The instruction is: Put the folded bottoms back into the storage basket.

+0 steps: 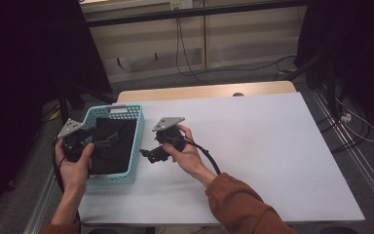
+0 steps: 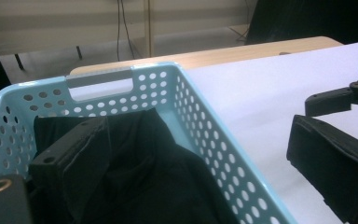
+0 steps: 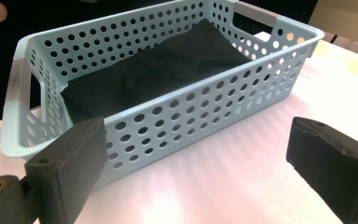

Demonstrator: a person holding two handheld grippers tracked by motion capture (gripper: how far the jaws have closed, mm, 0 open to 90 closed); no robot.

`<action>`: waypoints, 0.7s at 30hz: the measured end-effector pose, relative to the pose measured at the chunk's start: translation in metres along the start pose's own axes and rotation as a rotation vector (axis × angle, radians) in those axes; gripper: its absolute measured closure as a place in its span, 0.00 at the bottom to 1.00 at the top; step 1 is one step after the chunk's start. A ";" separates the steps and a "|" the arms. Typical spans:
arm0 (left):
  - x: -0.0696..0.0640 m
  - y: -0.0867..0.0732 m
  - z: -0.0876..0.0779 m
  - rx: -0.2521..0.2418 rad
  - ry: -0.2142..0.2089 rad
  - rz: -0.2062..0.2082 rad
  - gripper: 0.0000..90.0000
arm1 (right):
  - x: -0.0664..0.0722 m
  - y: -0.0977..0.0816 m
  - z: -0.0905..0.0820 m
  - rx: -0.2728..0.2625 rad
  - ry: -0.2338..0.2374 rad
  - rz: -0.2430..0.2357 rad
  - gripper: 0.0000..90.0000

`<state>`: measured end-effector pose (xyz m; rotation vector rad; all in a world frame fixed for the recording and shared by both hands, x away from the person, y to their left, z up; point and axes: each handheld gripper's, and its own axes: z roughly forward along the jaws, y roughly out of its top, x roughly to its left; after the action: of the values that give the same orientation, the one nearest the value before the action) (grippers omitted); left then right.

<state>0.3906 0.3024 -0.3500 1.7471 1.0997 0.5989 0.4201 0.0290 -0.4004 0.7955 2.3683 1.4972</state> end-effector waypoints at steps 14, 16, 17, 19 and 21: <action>-0.032 -0.013 0.000 -0.066 -0.041 0.020 0.06 | -0.014 -0.021 -0.035 -0.031 -0.087 0.032 0.05; -0.038 -0.017 0.003 -0.072 -0.056 0.013 0.06 | -0.015 -0.023 -0.038 -0.033 -0.094 0.032 0.06; -0.041 -0.019 0.004 -0.075 -0.070 0.013 0.06 | -0.017 -0.026 -0.044 -0.034 -0.108 0.035 0.06; -0.048 -0.023 0.005 -0.077 -0.082 0.016 0.06 | -0.020 -0.031 -0.053 -0.039 -0.129 0.041 0.06; -0.055 -0.026 0.006 -0.078 -0.093 0.029 0.06 | -0.023 -0.037 -0.065 -0.040 -0.159 0.048 0.06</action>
<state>0.3584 0.2555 -0.3717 1.7090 0.9762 0.5655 0.3972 -0.0457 -0.4063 0.9315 2.2125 1.4375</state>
